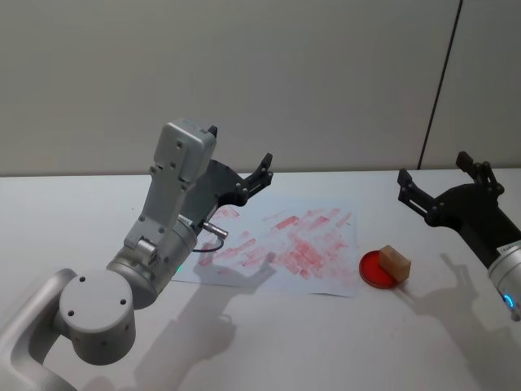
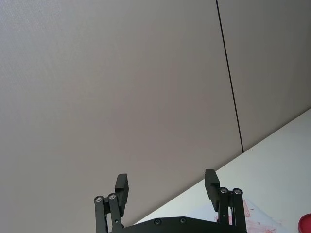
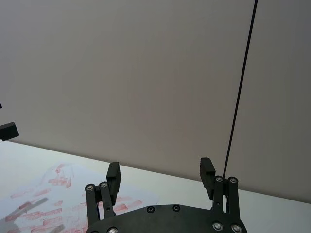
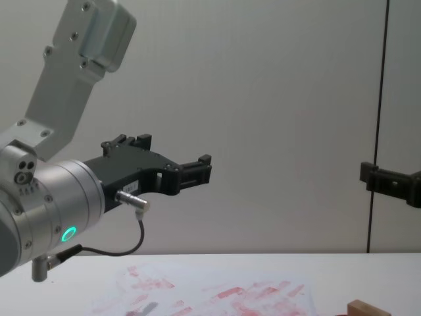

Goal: Use the one hand to pick up the stamp and affix it onto the A4 paper.

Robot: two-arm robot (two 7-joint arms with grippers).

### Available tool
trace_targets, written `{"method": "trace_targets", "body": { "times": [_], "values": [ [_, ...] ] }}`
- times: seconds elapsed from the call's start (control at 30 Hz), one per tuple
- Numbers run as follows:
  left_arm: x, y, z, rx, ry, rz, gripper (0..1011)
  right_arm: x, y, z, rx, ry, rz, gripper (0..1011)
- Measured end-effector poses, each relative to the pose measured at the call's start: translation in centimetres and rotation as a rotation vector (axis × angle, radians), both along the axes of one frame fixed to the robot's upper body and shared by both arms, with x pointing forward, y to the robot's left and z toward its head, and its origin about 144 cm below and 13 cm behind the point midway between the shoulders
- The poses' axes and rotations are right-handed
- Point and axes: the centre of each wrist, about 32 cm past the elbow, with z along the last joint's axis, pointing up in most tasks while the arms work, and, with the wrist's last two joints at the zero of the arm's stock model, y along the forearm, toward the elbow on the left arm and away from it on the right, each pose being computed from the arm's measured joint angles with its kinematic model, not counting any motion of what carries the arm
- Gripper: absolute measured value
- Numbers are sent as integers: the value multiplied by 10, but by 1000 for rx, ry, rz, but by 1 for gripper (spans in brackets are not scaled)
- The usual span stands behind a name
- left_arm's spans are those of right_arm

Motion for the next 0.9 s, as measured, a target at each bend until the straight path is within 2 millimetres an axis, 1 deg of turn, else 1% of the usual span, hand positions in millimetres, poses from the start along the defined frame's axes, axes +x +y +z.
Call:
{"method": "trace_targets", "body": {
  "times": [0.4,0.9],
  "values": [
    [0,0,0,0,0,0,1002,2,-2,1,-14,27,2,1003],
    [0,0,0,0,0,0,1002,6,-7,-3,-103,194,3,1004]
  ]
}}
